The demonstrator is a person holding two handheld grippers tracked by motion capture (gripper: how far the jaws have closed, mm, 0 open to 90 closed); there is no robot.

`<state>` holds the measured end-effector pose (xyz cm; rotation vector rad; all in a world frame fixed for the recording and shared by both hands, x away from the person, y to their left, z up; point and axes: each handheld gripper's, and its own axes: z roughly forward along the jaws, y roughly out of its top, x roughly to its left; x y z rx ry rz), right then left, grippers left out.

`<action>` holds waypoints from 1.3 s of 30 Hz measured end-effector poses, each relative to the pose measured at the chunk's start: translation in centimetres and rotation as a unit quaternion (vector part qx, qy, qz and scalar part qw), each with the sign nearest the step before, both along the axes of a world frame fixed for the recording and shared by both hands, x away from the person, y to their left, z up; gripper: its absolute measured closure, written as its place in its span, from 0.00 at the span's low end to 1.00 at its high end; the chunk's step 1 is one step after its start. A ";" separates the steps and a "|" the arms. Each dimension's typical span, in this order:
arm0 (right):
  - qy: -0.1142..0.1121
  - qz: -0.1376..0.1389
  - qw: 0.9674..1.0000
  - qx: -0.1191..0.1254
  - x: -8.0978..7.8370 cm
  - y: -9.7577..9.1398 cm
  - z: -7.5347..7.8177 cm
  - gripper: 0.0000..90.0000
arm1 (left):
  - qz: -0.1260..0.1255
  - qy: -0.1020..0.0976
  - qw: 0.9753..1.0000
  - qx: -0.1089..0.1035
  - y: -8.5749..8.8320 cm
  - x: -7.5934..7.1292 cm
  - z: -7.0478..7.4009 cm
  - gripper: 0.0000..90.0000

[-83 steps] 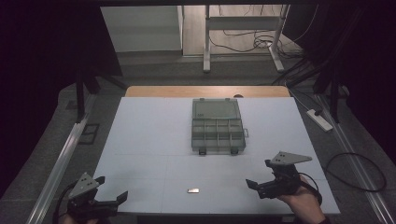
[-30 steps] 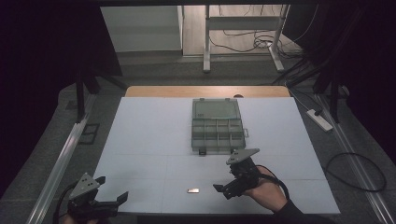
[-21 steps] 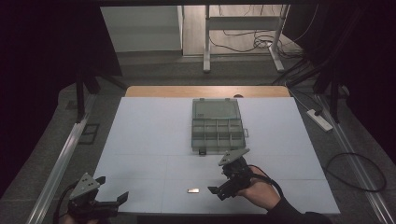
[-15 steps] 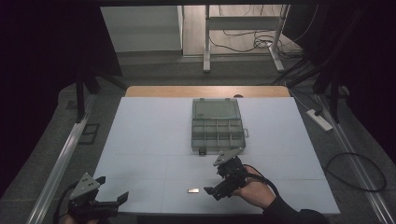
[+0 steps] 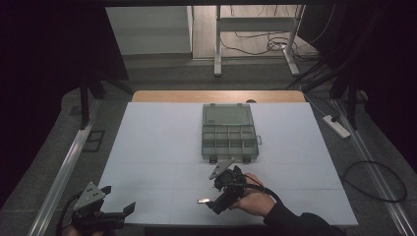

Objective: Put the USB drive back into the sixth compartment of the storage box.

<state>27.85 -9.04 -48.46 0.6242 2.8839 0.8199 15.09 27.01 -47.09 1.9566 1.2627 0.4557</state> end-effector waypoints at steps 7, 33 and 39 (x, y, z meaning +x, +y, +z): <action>0.005 0.018 1.000 -0.012 0.1 1.2 -0.8 0.00 | 0.000 0.000 1.000 0.000 0.0 0.0 0.0 0.03; -0.003 0.057 0.996 -0.069 -0.3 3.9 -3.1 0.26 | -0.003 -0.003 1.000 0.004 0.0 -0.1 0.0 0.03; -0.004 0.094 0.994 -0.062 -0.2 3.6 -2.5 0.68 | -0.004 -0.003 1.000 0.005 -0.1 -0.1 0.0 0.03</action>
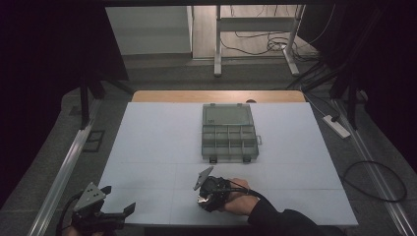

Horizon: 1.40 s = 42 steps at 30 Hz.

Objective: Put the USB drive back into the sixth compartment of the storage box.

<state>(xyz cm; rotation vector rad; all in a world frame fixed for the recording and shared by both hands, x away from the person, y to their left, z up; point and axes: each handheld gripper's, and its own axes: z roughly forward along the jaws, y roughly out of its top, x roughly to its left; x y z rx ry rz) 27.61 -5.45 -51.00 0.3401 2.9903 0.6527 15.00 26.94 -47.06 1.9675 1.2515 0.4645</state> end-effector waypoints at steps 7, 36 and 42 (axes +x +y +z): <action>0.005 0.014 1.000 -0.002 -0.2 0.0 0.1 0.88 | 0.000 -0.001 1.000 0.002 0.0 0.0 0.0 0.03; 0.028 -0.040 0.997 0.063 1.9 -1.7 2.6 0.88 | -0.001 -0.003 1.000 0.002 -0.1 0.0 0.0 0.03; 0.026 -0.048 0.996 0.069 2.2 -2.0 2.9 0.88 | -0.001 -0.003 1.000 0.002 0.0 0.0 0.0 0.03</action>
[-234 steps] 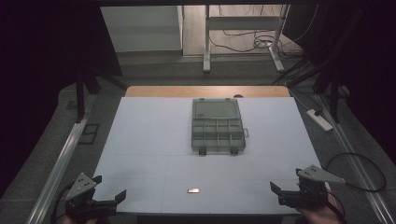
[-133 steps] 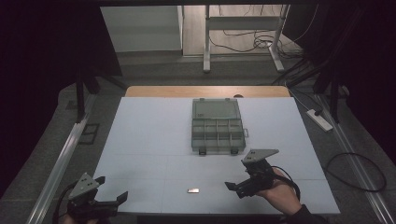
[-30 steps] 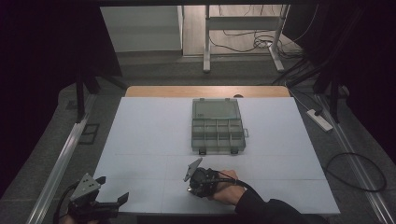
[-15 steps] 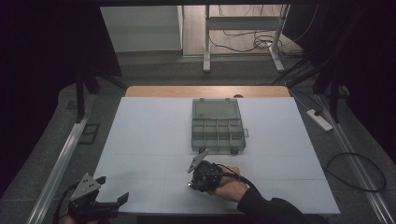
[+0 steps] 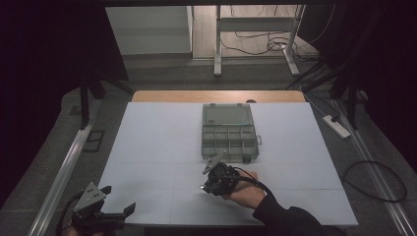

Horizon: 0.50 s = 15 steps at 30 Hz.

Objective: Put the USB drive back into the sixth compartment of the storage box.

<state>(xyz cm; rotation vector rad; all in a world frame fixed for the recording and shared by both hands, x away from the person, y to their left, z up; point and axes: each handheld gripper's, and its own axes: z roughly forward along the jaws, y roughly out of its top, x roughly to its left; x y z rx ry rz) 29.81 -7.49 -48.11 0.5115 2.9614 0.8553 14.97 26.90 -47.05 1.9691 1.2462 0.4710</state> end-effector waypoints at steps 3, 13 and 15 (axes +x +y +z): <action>-0.004 -0.005 1.000 0.003 0.1 -0.2 0.2 0.88 | 0.000 0.000 1.000 0.000 0.0 0.0 0.0 0.03; -0.007 -0.022 1.000 0.014 0.8 -0.9 0.7 0.88 | -0.001 0.000 1.000 0.000 0.0 0.0 0.0 0.03; -0.010 -0.026 0.999 0.016 0.9 -1.1 0.8 0.88 | -0.001 0.001 1.000 0.000 0.0 0.0 0.0 0.03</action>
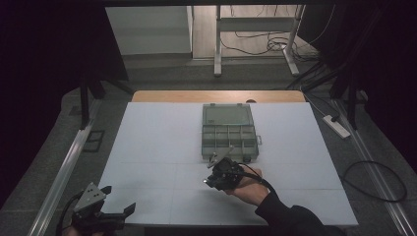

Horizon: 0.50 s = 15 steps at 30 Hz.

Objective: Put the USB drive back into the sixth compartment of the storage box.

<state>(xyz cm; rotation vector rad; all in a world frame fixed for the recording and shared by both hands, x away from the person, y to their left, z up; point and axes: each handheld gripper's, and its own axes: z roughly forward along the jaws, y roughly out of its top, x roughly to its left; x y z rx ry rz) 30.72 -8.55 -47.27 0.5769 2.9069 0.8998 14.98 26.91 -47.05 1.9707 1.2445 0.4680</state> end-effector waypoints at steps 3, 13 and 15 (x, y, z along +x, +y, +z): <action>-0.003 -0.008 1.000 0.004 0.3 -0.3 0.2 0.88 | 0.000 0.000 1.000 0.000 0.0 0.0 0.0 0.03; -0.011 -0.035 0.999 0.015 1.7 -1.4 0.7 0.88 | 0.000 0.001 1.000 0.001 0.0 0.0 0.0 0.03; -0.014 -0.038 0.999 0.016 1.9 -1.6 0.7 0.88 | -0.001 0.001 1.000 0.001 0.0 0.0 0.0 0.03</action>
